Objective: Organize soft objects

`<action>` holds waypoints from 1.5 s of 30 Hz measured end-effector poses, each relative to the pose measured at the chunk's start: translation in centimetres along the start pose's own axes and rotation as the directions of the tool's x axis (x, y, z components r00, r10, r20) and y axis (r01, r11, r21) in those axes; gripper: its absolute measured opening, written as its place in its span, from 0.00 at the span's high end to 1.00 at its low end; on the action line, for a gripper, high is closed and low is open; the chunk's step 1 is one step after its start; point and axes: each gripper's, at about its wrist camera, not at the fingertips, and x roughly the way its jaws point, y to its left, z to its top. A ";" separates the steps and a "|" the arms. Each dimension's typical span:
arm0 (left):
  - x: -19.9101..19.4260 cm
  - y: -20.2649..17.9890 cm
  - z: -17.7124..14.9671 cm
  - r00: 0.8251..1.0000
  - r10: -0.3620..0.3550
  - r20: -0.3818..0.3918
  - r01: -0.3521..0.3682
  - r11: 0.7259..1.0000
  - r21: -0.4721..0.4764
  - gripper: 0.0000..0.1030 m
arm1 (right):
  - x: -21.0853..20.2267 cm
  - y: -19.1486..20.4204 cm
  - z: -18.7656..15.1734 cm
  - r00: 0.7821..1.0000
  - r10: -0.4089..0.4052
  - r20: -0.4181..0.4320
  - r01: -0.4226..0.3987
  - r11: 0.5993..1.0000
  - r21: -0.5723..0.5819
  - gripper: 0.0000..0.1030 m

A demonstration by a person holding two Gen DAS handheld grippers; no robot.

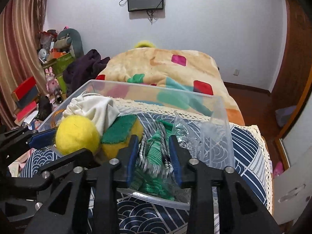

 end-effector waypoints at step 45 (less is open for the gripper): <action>-20.2 -0.1 0.2 0.898 0.024 0.439 -0.019 1.000 -0.016 0.00 | -18.3 3.1 -0.5 0.870 -0.025 0.493 0.018 1.000 0.018 0.00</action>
